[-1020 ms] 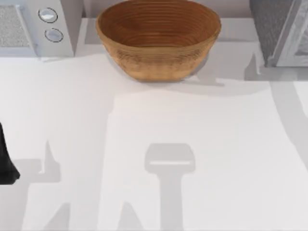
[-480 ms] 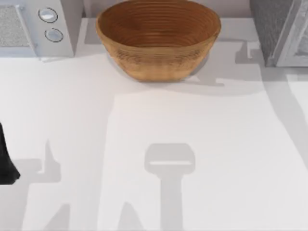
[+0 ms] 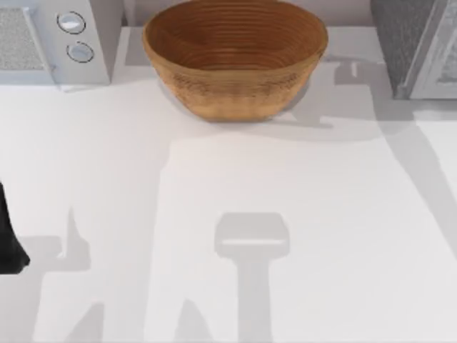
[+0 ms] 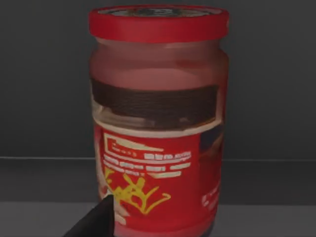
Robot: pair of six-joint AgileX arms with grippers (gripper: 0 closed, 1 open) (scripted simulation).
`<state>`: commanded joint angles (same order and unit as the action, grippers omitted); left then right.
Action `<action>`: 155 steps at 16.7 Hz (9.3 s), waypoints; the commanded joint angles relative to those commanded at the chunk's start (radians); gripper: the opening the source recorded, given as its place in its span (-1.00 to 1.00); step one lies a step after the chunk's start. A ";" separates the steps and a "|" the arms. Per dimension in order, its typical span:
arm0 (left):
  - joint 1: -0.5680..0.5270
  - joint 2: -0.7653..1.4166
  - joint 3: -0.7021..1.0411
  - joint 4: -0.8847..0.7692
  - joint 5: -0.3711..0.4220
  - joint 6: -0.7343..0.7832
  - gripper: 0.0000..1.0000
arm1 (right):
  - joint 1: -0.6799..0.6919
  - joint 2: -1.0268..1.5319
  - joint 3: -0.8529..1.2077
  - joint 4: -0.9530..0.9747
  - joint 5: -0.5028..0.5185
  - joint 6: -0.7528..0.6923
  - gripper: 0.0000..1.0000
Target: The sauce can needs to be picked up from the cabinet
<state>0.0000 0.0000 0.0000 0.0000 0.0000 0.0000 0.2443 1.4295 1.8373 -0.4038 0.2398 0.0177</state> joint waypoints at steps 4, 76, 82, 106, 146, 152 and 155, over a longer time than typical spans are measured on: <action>0.000 0.000 0.000 0.000 0.000 0.000 1.00 | 0.064 0.145 0.118 0.015 0.087 0.004 1.00; 0.000 0.000 0.000 0.000 0.000 0.000 1.00 | 0.090 -0.442 -0.356 -0.123 -0.013 0.024 -1.00; 0.000 0.000 0.000 0.000 0.000 0.000 1.00 | -0.071 -0.885 -1.103 0.104 -0.184 0.014 -1.00; 0.000 0.000 0.000 0.000 0.000 0.000 1.00 | -0.251 -1.132 -1.790 0.683 -0.379 -0.013 -1.00; 0.000 0.000 0.000 0.000 0.000 0.000 1.00 | -0.134 0.779 -1.416 2.193 -0.866 -0.008 -0.70; 0.000 0.000 0.000 0.000 0.000 0.000 1.00 | -0.134 0.779 -1.416 2.193 -0.866 -0.008 0.21; 0.000 0.000 0.000 0.000 0.000 0.000 1.00 | -0.134 0.779 -1.416 2.193 -0.866 -0.008 0.66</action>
<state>0.0000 0.0000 0.0000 0.0000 0.0000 0.0000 0.1105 2.2084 0.4214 1.7890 -0.6263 0.0093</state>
